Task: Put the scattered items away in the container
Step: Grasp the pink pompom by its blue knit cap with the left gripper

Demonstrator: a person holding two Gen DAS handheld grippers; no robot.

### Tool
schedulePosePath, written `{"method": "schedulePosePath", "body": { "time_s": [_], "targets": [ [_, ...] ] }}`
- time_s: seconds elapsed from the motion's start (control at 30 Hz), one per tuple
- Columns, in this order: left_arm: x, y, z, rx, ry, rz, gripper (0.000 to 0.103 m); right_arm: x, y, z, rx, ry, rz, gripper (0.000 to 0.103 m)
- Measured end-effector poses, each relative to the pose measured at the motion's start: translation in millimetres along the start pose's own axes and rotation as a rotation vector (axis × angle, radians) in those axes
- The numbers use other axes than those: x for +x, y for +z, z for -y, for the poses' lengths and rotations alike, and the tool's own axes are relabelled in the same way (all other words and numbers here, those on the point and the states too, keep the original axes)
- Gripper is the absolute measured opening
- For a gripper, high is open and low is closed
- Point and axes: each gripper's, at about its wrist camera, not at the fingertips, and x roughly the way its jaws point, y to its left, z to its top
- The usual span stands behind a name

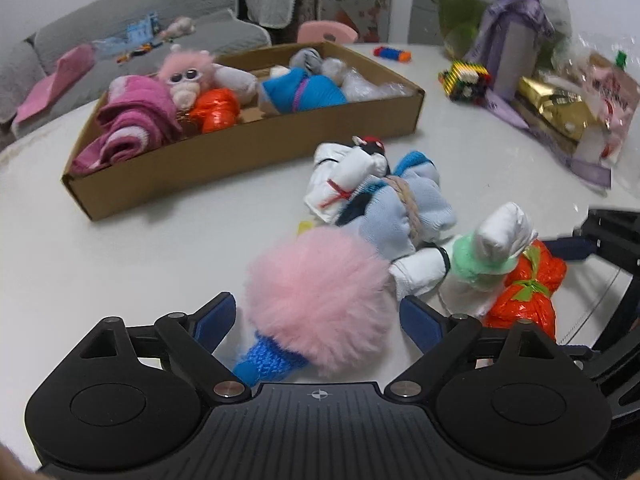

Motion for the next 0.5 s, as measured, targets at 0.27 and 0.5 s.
{"method": "schedulePosePath", "body": {
  "time_s": [0.27, 0.5],
  "targets": [
    [-22, -1, -16, -0.057, 0.026, 0.022, 0.043, -11, 0, 5, 0.031, -0.005, 0.034, 0.066],
    [-54, 3, -25, -0.073, 0.049, 0.085, 0.042, -27, 2, 11, 0.023, -0.026, 0.05, 0.066]
  ]
}}
